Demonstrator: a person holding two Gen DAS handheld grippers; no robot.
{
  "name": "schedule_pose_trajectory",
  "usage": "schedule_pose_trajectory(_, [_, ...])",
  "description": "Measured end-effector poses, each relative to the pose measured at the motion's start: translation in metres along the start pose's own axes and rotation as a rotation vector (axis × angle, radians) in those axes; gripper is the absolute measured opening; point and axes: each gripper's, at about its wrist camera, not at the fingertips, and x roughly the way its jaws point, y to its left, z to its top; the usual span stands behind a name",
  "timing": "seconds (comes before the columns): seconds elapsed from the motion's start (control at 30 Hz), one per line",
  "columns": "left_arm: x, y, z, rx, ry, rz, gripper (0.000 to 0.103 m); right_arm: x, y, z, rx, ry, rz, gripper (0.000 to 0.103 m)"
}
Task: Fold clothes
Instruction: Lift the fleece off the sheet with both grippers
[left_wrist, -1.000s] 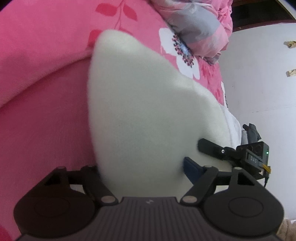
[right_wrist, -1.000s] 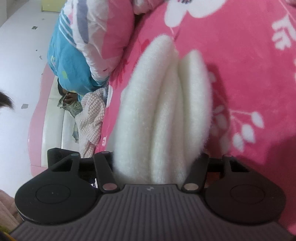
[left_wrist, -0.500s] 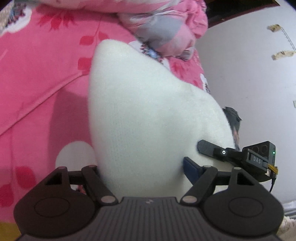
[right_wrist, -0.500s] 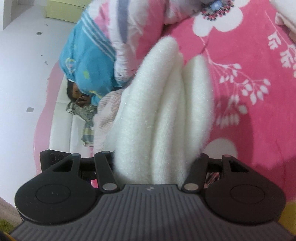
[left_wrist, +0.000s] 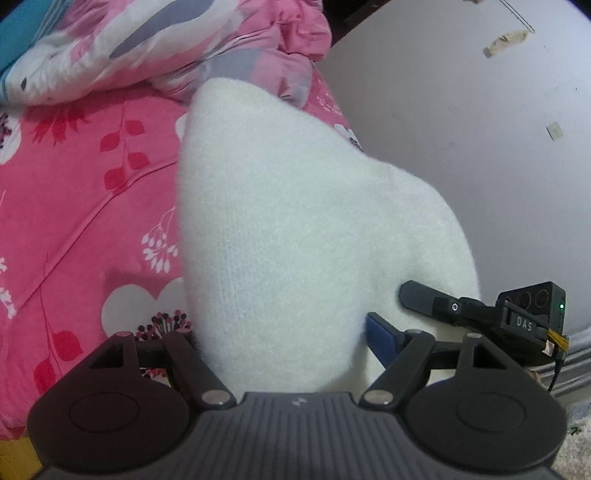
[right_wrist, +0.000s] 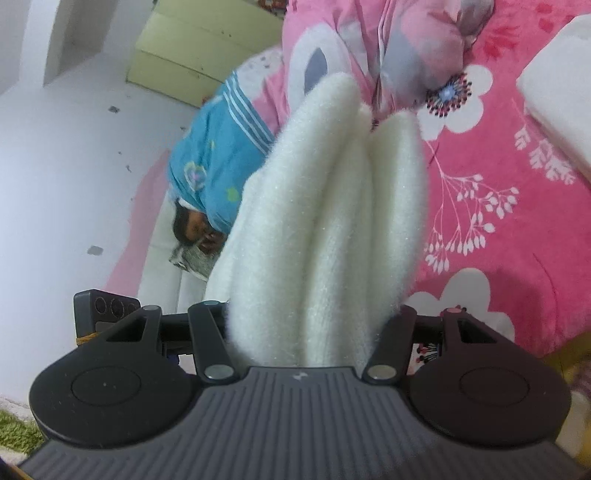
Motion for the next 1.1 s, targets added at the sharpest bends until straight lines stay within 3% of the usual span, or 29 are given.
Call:
schedule_pose_trajectory(0.27, [0.009,-0.057,-0.023,0.024,-0.059,0.02,0.079,-0.046,-0.007,0.003,-0.052,-0.056,0.028,0.056])
schedule_pose_trajectory(0.73, [0.102,-0.186,-0.062,0.05,-0.031,0.022,0.079,-0.175,-0.092,0.021,-0.047,-0.11,0.014,0.056])
schedule_pose_trajectory(1.1, [0.143,-0.228,-0.101,0.014,0.002,0.067,0.079,-0.22,-0.149,0.022,-0.008,-0.068,0.032,0.056])
